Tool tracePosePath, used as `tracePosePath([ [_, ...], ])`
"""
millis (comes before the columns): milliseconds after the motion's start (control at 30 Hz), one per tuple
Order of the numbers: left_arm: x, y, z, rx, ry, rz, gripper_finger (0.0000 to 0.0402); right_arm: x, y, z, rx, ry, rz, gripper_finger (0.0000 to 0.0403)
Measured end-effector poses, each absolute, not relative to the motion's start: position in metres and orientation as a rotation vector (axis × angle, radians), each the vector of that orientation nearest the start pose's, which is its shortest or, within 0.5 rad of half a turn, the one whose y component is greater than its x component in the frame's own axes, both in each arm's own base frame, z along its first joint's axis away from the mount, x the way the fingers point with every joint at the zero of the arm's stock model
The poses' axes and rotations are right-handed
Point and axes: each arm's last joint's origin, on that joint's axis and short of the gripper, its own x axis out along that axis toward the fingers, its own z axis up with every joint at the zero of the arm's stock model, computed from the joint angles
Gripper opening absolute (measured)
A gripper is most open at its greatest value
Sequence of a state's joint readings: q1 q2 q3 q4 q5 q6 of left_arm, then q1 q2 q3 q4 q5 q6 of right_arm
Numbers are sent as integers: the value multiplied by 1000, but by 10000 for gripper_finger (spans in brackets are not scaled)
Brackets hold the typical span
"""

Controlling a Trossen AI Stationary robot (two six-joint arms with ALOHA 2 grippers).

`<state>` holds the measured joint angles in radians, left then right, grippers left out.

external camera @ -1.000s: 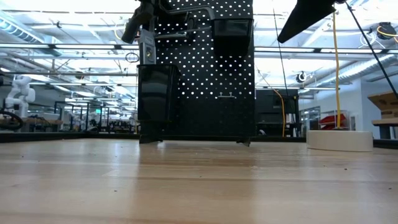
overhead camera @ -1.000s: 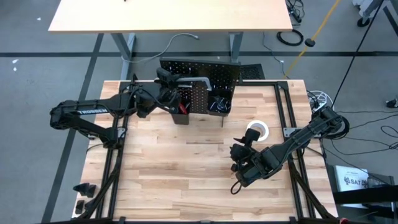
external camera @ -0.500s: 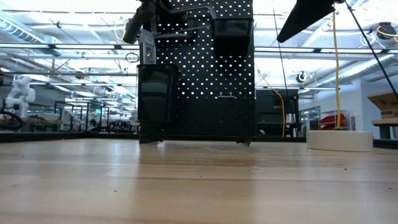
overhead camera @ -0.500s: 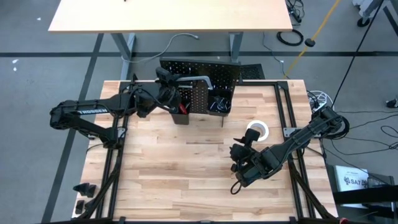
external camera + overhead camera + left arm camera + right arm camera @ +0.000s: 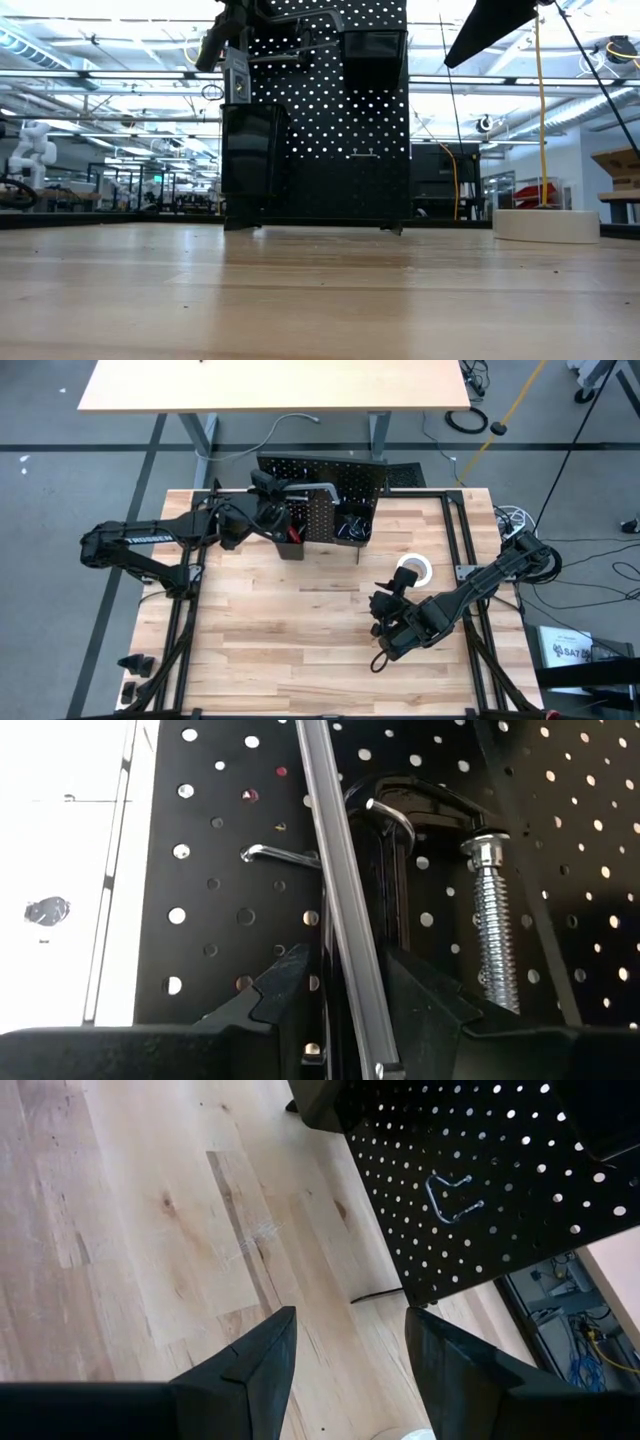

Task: Hang tools onto peg board
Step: Hang the gray hacksaw on the peg board

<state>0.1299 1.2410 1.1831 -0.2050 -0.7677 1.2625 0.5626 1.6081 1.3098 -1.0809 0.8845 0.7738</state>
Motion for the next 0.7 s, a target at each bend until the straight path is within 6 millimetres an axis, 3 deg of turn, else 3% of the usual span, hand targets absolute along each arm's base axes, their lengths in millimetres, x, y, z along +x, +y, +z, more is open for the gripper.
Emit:
tracePosePath([
  [700,264,46,377,1202,743,617,128,264,140,268,-209,845,-604,183],
])
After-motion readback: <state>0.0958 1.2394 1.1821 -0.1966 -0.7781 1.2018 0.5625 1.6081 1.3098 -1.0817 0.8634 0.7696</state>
